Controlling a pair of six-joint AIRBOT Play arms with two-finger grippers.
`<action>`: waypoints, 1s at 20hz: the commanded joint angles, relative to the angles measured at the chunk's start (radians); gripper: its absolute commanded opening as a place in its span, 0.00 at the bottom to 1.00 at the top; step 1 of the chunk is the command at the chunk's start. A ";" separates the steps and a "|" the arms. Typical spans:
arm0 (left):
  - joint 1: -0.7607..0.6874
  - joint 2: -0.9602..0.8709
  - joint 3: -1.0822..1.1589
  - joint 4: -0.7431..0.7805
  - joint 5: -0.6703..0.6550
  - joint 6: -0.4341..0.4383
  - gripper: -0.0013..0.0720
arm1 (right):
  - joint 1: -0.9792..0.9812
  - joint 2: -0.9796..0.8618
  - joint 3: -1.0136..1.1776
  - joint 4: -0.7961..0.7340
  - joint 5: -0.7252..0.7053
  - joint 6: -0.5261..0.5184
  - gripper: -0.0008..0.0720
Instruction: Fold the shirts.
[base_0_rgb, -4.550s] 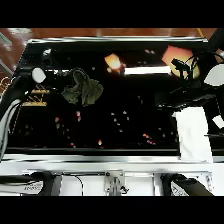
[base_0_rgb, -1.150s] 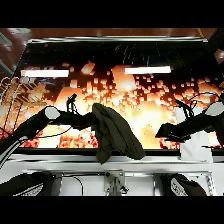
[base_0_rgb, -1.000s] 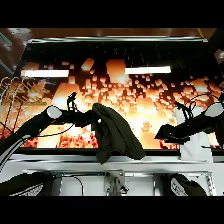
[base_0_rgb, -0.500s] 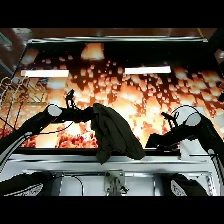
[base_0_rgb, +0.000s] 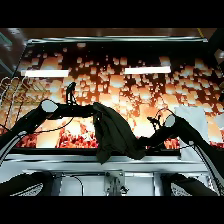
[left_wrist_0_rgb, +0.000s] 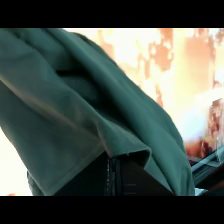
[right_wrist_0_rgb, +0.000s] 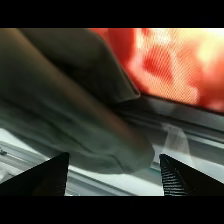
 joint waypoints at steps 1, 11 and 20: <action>0.000 0.036 0.019 0.000 -0.018 0.038 0.06 | 0.020 -0.072 -0.001 0.023 -0.045 0.003 0.91; 0.135 0.145 0.454 0.016 -0.347 0.172 0.06 | 0.019 0.158 0.633 -0.297 0.198 -0.032 0.11; 0.194 0.286 1.235 0.109 -0.509 -0.005 0.06 | 0.019 0.396 1.506 -0.320 -0.055 0.106 0.11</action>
